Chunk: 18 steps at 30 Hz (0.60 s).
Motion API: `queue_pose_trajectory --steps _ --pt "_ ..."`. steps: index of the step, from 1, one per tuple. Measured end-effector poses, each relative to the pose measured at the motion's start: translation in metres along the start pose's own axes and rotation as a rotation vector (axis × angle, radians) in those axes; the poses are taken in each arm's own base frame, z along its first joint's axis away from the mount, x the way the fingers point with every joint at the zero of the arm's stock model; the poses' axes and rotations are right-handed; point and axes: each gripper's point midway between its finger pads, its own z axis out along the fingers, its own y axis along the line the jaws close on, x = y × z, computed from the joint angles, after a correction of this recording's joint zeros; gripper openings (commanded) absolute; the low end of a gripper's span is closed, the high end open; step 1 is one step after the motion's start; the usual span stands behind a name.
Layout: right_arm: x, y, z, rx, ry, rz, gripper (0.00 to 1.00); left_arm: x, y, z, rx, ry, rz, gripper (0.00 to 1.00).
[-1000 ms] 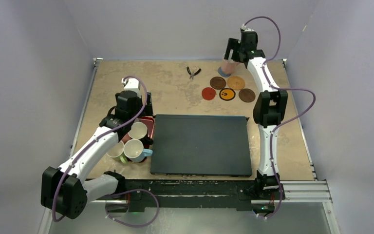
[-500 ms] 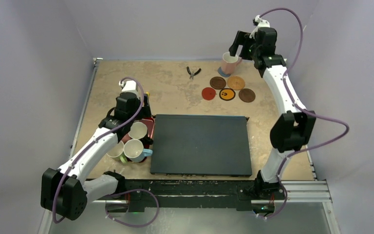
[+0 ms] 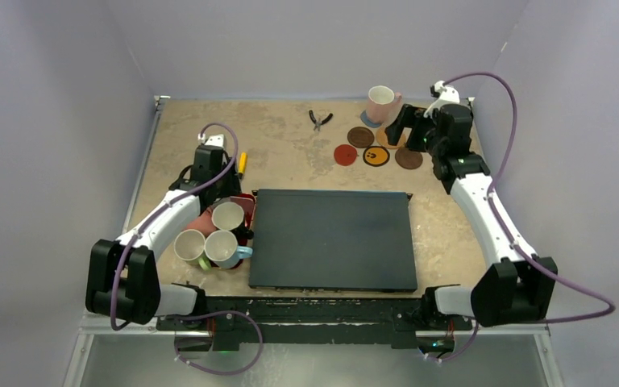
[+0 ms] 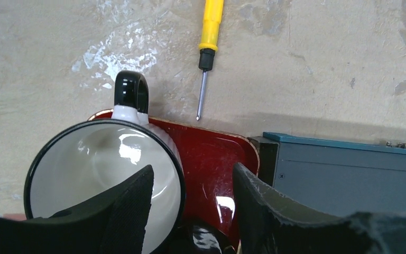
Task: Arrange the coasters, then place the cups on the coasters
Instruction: Pick up the cup from the tray.
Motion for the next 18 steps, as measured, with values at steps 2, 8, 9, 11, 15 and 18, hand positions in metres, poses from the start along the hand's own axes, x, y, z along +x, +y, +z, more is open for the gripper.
queue_pose_trajectory --steps 2,8,9,11,15,18 --pt "0.003 -0.002 -0.010 0.009 -0.019 -0.002 0.93 -0.002 0.000 0.002 -0.001 0.003 0.015 0.50" --pt "0.005 -0.004 -0.019 0.017 -0.044 0.002 0.93 -0.012 0.002 0.011 -0.027 0.005 0.068 0.37" --pt "0.007 -0.004 -0.019 0.017 -0.041 0.005 0.93 -0.011 0.003 0.012 -0.030 0.009 0.072 0.35" --pt "0.011 -0.005 -0.018 0.019 -0.035 0.011 0.92 -0.008 0.004 0.014 -0.034 0.021 0.082 0.32" --pt "0.012 -0.004 -0.018 0.015 -0.034 0.019 0.92 -0.002 0.006 0.018 -0.043 0.044 0.102 0.25" --pt "0.011 -0.003 -0.018 0.010 -0.039 0.023 0.92 -0.001 0.009 0.018 -0.056 0.046 0.110 0.18"
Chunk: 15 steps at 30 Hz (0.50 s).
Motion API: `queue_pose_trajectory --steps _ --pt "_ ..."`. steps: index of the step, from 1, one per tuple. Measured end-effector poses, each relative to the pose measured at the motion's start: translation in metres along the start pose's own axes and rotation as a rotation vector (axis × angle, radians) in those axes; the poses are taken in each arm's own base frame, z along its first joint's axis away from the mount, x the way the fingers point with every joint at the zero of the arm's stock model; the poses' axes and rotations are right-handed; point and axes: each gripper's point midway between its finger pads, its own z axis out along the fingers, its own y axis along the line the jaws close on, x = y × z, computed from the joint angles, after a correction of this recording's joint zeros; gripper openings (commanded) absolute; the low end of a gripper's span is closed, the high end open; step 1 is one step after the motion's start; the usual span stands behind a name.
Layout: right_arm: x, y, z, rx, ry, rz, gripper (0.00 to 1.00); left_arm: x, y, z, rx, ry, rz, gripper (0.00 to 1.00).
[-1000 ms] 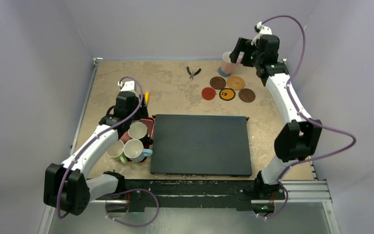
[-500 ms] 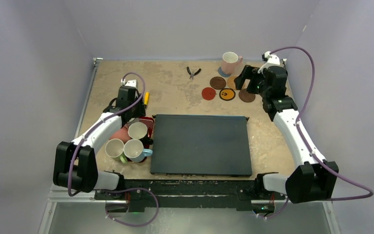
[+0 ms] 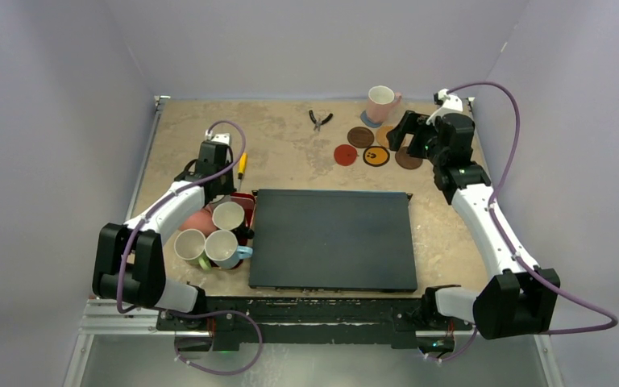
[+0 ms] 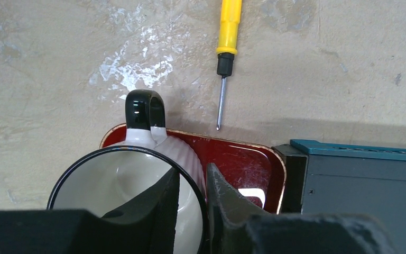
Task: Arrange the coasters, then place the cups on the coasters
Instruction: Pick up the cup from the tray.
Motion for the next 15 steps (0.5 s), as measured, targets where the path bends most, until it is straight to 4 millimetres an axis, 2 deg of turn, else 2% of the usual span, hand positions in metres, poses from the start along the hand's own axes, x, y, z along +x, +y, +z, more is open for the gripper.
queue_pose_trajectory --steps 3,11,15 --pt "0.002 0.000 0.000 0.000 0.000 0.005 0.92 0.001 0.002 0.000 -0.010 0.005 0.015 0.01" --pt "0.004 -0.001 -0.003 0.002 0.005 0.009 0.92 0.001 0.003 -0.005 -0.005 0.010 0.043 0.00" --pt "-0.003 0.003 -0.010 -0.006 -0.018 0.005 0.92 -0.002 0.004 -0.016 0.007 -0.030 0.039 0.00"
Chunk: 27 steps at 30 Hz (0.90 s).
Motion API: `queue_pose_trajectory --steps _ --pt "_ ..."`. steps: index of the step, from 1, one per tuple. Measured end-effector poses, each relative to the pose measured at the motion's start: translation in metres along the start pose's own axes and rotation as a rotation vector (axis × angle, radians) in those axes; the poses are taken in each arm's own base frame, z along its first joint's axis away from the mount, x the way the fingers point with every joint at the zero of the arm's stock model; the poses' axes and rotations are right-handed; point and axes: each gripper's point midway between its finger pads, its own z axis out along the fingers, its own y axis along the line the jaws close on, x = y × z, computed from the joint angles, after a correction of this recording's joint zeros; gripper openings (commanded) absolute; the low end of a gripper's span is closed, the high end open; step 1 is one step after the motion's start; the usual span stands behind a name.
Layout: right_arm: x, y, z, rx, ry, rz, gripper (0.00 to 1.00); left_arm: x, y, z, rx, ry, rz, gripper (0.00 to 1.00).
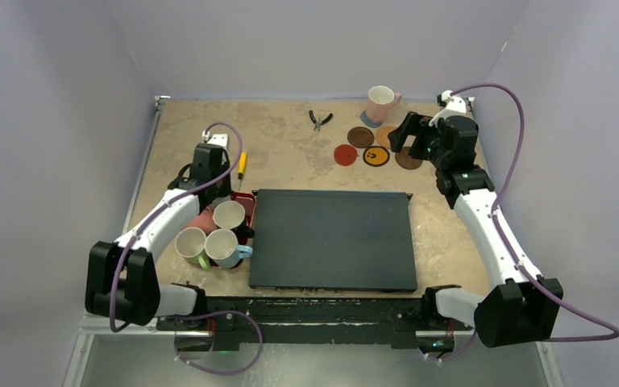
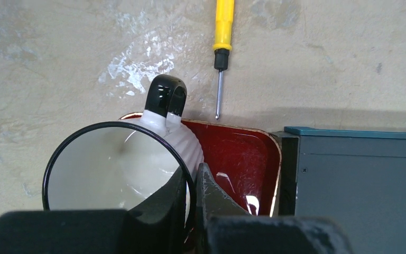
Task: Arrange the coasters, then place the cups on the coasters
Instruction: Pick up the cup from the tray.
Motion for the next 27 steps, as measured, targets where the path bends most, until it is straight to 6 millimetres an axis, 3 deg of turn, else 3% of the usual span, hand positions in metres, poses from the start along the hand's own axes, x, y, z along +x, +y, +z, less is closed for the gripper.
queue_pose_trajectory --steps 8,19,22,27 --pt "-0.007 0.002 -0.008 0.000 -0.025 -0.003 0.92 -0.030 0.004 -0.031 0.014 -0.164 -0.016 0.00" --pt "-0.010 0.010 -0.014 -0.039 -0.029 -0.005 0.92 -0.052 0.003 -0.062 0.035 -0.299 -0.002 0.00" --pt "-0.007 0.016 -0.014 -0.073 -0.016 -0.005 0.90 -0.061 -0.017 -0.069 0.073 -0.308 0.071 0.00" --pt "0.004 0.026 -0.013 -0.136 0.034 0.011 0.88 -0.098 -0.087 -0.086 0.252 -0.372 0.199 0.00"
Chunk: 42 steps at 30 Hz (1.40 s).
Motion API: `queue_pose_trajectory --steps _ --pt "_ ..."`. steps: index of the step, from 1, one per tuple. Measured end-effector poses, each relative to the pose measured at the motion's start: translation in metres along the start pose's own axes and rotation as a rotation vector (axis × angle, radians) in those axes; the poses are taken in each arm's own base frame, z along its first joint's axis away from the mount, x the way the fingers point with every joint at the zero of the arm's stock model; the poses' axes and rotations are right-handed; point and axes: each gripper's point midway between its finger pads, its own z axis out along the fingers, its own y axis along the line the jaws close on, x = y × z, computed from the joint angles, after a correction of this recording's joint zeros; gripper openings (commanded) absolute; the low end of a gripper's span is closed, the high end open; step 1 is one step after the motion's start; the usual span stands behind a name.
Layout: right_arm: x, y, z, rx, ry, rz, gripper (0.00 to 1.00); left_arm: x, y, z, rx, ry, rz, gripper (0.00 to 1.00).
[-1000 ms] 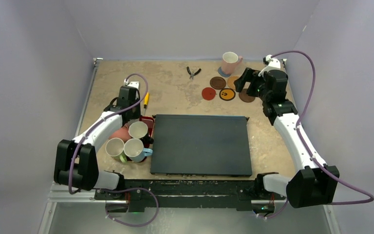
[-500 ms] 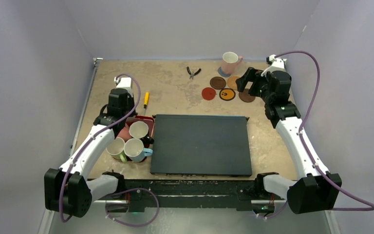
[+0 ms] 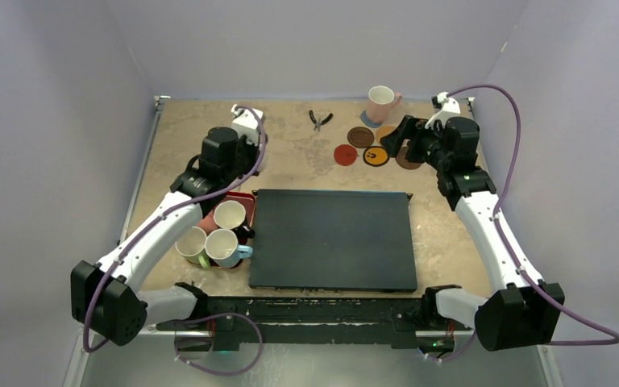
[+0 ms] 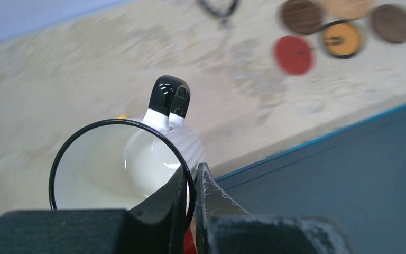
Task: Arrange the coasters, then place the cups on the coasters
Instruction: Pick up the cup from the tray, then place the cup on the coaster.
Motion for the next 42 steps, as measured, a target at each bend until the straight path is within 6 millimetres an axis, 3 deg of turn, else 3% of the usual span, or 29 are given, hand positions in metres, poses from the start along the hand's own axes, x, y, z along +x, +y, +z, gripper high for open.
queue_pose_trajectory --steps 3,6,10,15,22,25,30,42 --pt "0.013 0.006 0.001 -0.026 0.051 0.022 0.86 -0.022 -0.044 0.004 0.193 -0.062 0.036 0.00" --pt "0.024 0.018 0.000 -0.059 0.093 0.035 0.83 -0.021 -0.083 0.006 0.367 -0.067 0.086 0.00" --pt "0.046 0.051 -0.002 -0.128 0.165 0.037 0.81 0.005 -0.125 0.010 0.534 -0.006 0.135 0.00" --pt "0.073 0.093 -0.004 -0.223 0.247 0.043 0.78 0.043 -0.162 0.000 0.672 0.079 0.184 0.00" --pt "0.105 0.091 0.017 -0.233 0.355 0.085 0.67 0.071 -0.207 -0.027 0.816 0.123 0.304 0.00" --pt "0.126 0.087 0.027 -0.226 0.423 0.090 0.63 0.079 -0.217 -0.032 0.838 0.138 0.337 0.00" --pt "0.149 0.089 0.029 -0.214 0.498 0.066 0.62 0.089 -0.216 -0.024 0.783 0.162 0.360 0.00" --pt "0.152 0.108 0.016 -0.197 0.505 0.073 0.57 0.094 -0.217 -0.010 0.667 0.153 0.403 0.00"
